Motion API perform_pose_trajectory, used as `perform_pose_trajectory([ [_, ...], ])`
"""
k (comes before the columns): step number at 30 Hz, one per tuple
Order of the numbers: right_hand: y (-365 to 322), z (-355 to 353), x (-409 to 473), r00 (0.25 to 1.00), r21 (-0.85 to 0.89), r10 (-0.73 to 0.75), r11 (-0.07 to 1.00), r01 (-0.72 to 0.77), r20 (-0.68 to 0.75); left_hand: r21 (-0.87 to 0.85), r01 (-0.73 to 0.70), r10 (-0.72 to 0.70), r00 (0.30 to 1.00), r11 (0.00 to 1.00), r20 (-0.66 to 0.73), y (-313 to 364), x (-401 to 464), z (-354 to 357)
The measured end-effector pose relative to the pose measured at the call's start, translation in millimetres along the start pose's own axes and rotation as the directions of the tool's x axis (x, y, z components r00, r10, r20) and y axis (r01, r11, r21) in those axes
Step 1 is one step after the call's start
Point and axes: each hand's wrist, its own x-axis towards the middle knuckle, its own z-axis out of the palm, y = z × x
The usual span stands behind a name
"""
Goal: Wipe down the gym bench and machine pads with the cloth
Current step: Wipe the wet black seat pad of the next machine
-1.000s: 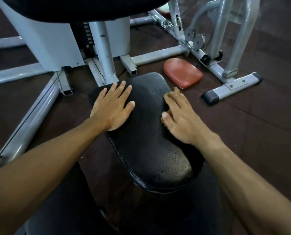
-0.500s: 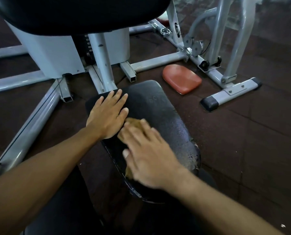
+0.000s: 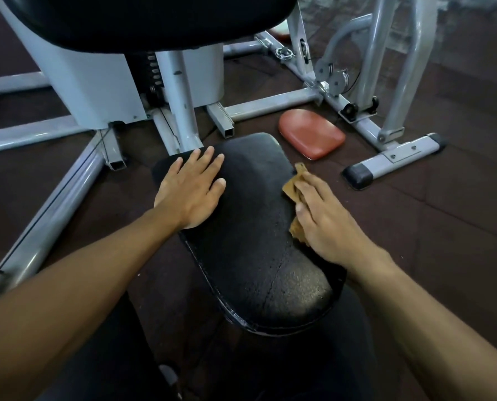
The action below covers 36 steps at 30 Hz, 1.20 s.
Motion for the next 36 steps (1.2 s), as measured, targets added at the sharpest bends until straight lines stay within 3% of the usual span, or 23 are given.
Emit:
perform_pose_trajectory([
  [3,-20.8,-4.0,-46.2,0.99,-0.18,-0.137,0.975,0.13,-0.028,0.019,-0.002,0.002,1.0,1.0,0.001,0.6,0.4,0.1],
  [5,-46.8,-0.4,-56.7,0.978,-0.206,-0.208,0.957,0.205,0.006,0.019,0.007,-0.007,1.0,1.0,0.002,1.9,0.2,0.0],
  [11,-128.2,43.5,-67.8,0.865,-0.222,-0.409,0.851,0.476,0.29,0.001,-0.002,0.002,1.0,1.0,-0.002,-0.8,0.2,0.0],
  [13,-127.8,49.8,-88.9,0.887,-0.239,-0.361,0.87,0.431,0.286,0.0,-0.004,0.004,1.0,1.0,0.0,-2.2,-0.9,0.0],
  [17,-97.5,32.5,-103.3,0.976,-0.238,-0.197,0.947,0.214,0.093,0.005,-0.003,0.003,1.0,1.0,0.001,-1.5,-0.6,0.1],
  [22,-29.1,3.2,-72.6,0.999,-0.235,0.011,0.972,0.0,0.046,0.008,0.003,-0.003,1.0,1.0,0.004,-0.6,-1.6,-0.5],
  [26,5.1,10.5,-13.6,0.996,-0.173,0.034,0.985,-0.02,0.077,0.024,0.012,-0.012,1.0,1.0,0.01,3.0,-0.3,-0.7],
  [30,-25.8,22.6,24.7,0.998,-0.24,-0.02,0.97,0.035,0.064,0.023,0.013,-0.013,1.0,1.0,0.01,2.9,-1.0,-1.3],
  [33,-62.4,29.6,-4.4,0.982,-0.288,-0.161,0.94,0.182,0.095,0.015,0.01,-0.01,1.0,1.0,0.013,1.8,-1.2,-1.9],
  [36,-80.9,26.3,-58.7,0.965,-0.244,-0.2,0.94,0.237,0.167,0.023,0.003,-0.003,1.0,1.0,0.011,1.8,-1.1,-2.1],
])
